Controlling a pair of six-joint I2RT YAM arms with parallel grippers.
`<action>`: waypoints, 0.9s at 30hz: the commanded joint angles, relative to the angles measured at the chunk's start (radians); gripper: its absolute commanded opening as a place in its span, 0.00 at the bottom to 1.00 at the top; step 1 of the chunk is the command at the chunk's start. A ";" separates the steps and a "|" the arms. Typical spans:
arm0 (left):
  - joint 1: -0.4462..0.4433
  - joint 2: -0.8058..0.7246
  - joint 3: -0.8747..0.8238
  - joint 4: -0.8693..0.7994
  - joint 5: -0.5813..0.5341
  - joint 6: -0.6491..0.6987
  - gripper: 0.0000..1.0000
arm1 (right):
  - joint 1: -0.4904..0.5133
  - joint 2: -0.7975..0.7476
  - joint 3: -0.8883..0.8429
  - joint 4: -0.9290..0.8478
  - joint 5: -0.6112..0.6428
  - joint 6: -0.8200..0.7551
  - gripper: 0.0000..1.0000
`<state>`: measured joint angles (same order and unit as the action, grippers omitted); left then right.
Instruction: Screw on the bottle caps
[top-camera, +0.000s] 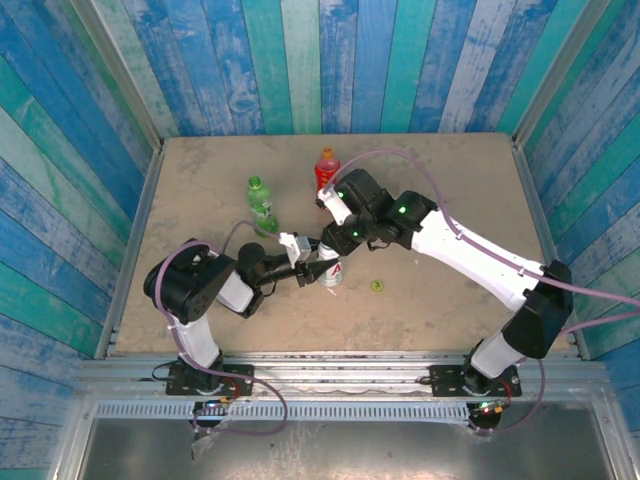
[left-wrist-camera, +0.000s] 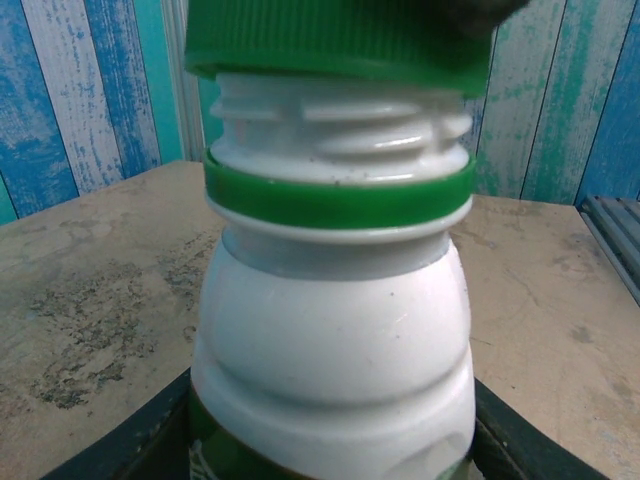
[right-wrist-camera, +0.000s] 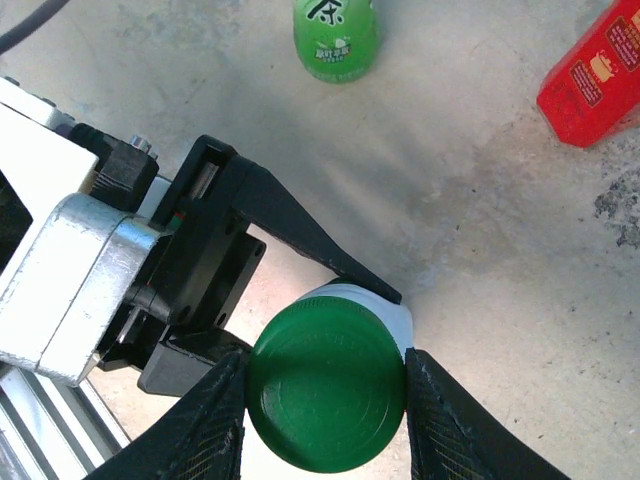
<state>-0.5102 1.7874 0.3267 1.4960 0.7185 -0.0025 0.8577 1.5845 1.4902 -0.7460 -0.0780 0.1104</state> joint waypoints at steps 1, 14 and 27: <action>0.002 0.014 0.004 -0.026 0.011 0.015 0.55 | 0.023 0.022 0.033 -0.056 -0.002 -0.035 0.42; 0.002 0.017 0.006 -0.027 0.012 0.016 0.55 | 0.081 0.127 0.137 -0.226 0.097 -0.107 0.41; 0.002 0.013 0.003 -0.031 0.012 0.019 0.55 | 0.080 0.037 0.123 -0.139 0.158 -0.080 0.69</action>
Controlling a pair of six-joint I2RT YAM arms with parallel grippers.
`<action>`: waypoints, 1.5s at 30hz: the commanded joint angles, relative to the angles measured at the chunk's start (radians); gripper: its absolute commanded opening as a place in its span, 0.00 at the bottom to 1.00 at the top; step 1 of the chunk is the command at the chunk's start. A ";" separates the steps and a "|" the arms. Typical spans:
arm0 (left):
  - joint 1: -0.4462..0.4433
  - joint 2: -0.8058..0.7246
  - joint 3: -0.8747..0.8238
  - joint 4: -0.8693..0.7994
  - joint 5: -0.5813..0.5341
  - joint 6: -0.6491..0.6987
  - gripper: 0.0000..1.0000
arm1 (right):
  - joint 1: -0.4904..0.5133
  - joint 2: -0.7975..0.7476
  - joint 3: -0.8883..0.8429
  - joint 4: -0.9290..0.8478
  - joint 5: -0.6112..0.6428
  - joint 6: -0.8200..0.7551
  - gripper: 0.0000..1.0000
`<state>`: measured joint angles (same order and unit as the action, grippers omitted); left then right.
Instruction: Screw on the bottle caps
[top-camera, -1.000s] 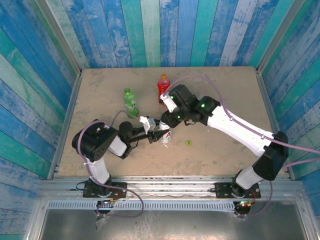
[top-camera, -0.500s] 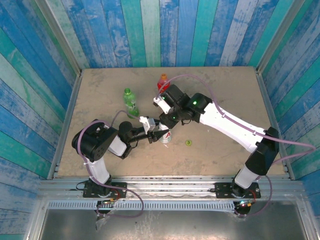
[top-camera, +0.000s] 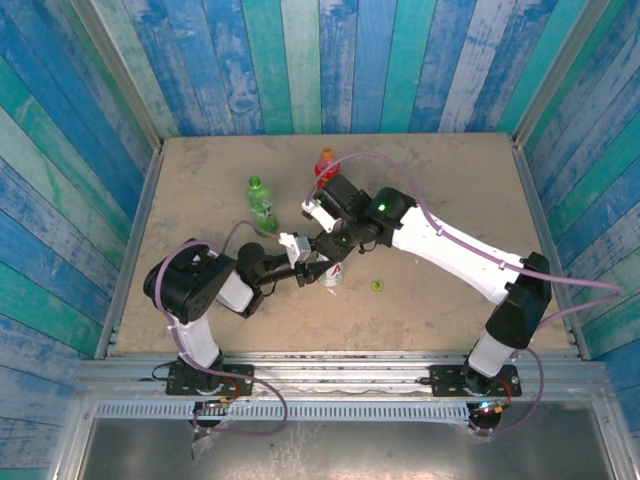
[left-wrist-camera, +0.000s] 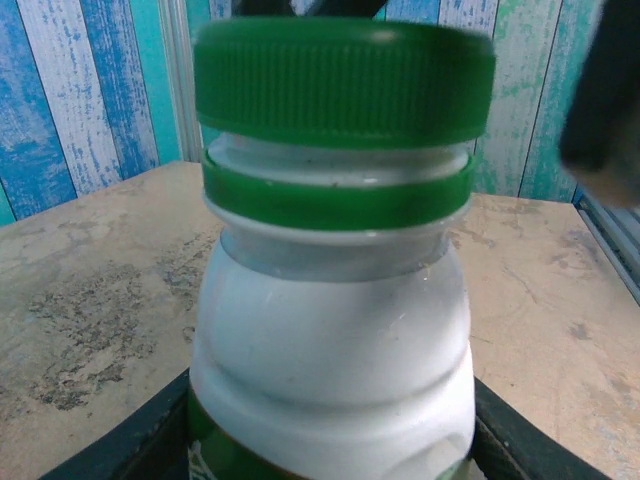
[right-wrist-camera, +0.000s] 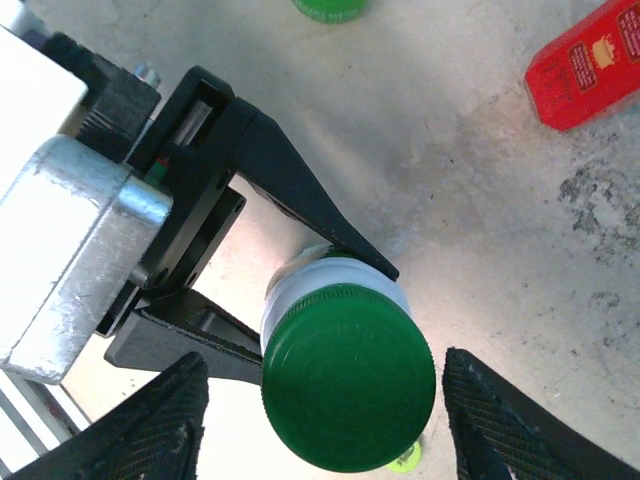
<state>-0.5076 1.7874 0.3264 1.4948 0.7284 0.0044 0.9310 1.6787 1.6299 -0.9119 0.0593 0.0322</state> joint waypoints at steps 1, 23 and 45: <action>0.000 0.013 0.004 -0.032 0.003 0.012 0.55 | 0.006 -0.076 -0.026 0.040 0.024 -0.001 0.71; -0.001 0.009 0.003 -0.044 0.007 0.020 0.55 | -0.162 -0.059 -0.087 0.127 -0.287 0.070 0.34; 0.000 0.005 0.015 -0.051 0.017 0.002 0.55 | -0.196 -0.144 -0.271 0.151 -0.464 0.136 0.18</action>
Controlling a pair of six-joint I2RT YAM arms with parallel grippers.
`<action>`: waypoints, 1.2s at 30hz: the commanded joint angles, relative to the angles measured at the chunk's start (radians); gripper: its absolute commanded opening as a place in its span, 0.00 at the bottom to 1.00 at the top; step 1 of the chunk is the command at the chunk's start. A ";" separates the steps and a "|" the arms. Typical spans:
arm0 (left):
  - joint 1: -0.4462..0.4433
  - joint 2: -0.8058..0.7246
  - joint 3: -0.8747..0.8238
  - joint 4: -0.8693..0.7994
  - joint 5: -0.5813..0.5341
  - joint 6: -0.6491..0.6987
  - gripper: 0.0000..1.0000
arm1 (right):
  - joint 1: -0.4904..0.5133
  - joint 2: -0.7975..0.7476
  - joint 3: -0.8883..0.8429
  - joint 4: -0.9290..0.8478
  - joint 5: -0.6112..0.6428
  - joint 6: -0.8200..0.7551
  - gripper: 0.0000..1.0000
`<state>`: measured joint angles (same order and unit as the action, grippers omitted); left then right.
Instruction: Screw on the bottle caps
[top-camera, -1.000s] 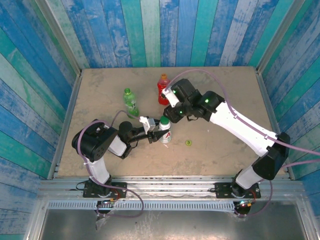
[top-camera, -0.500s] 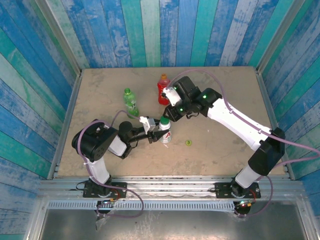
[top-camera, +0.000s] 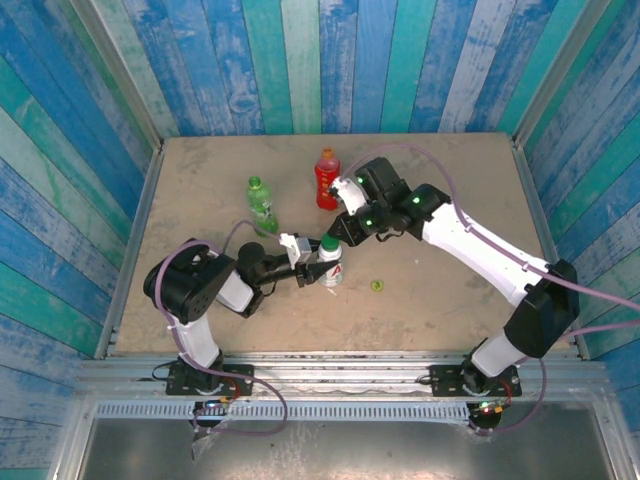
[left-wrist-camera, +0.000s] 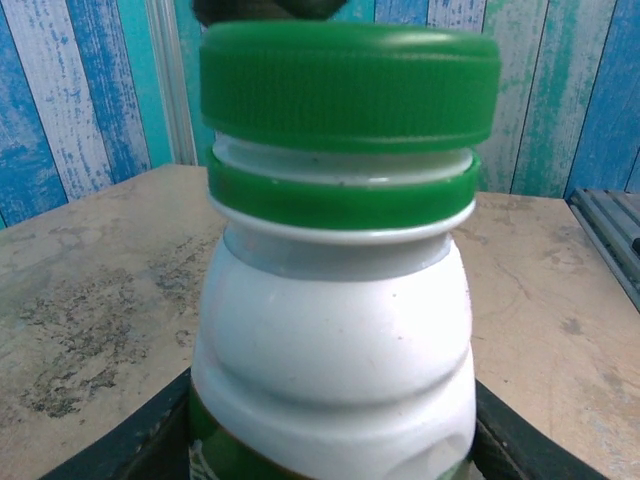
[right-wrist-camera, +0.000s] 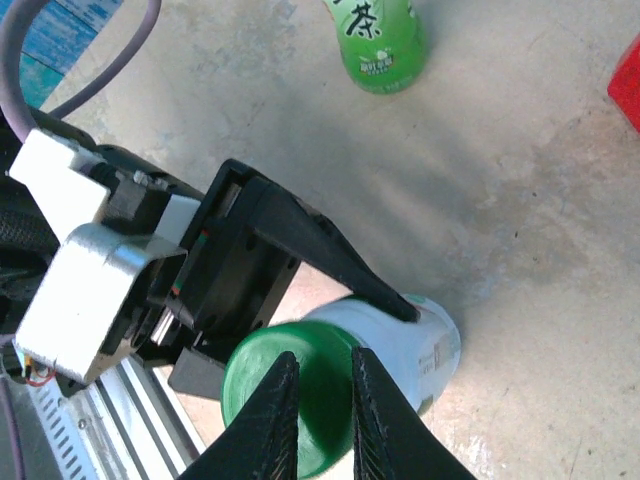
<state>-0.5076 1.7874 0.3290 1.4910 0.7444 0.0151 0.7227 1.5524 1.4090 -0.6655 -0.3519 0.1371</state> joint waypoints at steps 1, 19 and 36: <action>0.000 0.006 0.013 -0.048 0.002 -0.010 0.55 | 0.013 -0.030 -0.058 -0.093 -0.059 0.035 0.18; -0.001 -0.043 0.017 -0.069 0.079 -0.027 0.54 | 0.001 -0.173 -0.071 -0.034 -0.026 -0.198 0.53; -0.064 -0.274 0.092 -0.438 0.301 0.098 0.54 | -0.004 -0.275 -0.143 -0.135 -0.338 -1.136 0.72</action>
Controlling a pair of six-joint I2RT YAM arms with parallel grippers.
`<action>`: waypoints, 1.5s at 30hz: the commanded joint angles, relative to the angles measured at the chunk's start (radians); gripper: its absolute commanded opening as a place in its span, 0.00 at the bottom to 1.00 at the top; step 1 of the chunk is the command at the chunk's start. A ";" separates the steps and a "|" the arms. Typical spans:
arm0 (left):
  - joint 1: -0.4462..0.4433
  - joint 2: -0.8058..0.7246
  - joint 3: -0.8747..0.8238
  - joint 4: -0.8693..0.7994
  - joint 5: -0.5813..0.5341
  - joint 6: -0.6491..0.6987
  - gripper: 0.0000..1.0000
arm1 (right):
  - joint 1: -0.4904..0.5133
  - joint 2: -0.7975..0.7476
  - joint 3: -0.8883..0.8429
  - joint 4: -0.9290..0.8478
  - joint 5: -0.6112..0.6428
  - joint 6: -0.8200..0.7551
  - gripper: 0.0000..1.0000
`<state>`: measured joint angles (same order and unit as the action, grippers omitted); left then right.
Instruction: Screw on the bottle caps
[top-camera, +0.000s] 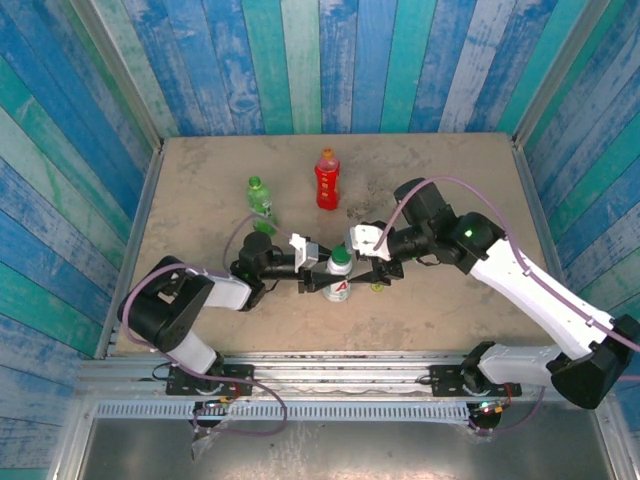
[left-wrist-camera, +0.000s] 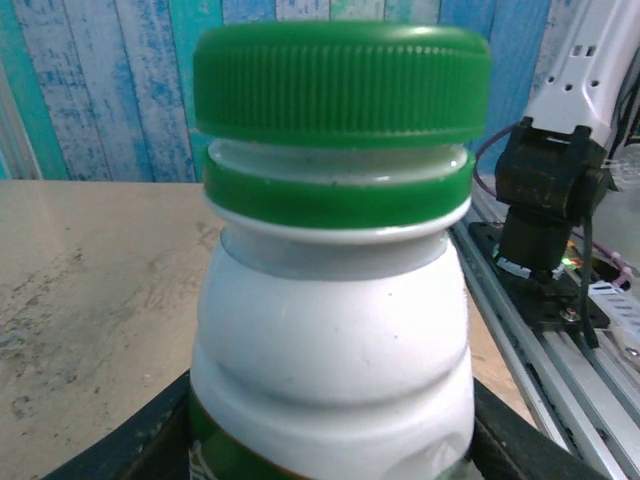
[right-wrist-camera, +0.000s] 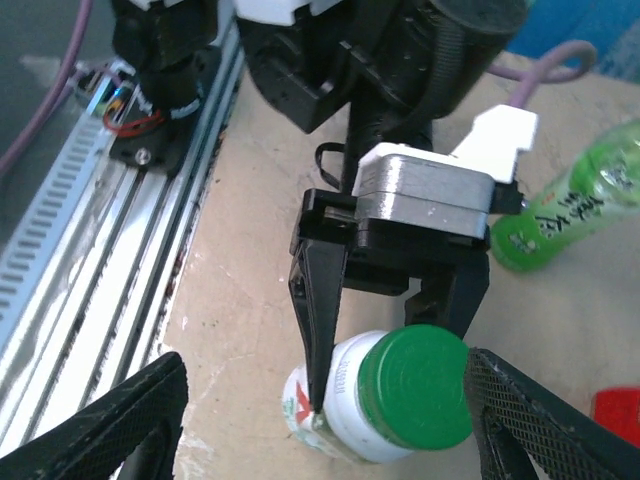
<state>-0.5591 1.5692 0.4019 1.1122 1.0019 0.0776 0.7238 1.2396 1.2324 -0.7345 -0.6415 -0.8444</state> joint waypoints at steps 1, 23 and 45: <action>-0.013 -0.061 0.020 -0.065 0.044 0.038 0.54 | -0.006 0.055 0.052 -0.084 -0.045 -0.156 0.71; -0.013 -0.090 0.008 -0.097 0.038 0.071 0.54 | -0.050 0.244 0.179 -0.208 -0.098 -0.182 0.38; -0.051 -0.056 0.178 -0.108 -0.635 0.035 0.51 | 0.075 0.179 -0.010 0.277 0.609 0.960 0.19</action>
<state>-0.5896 1.5139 0.4896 0.9394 0.5678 0.0917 0.7303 1.4178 1.2823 -0.5167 -0.2379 -0.2016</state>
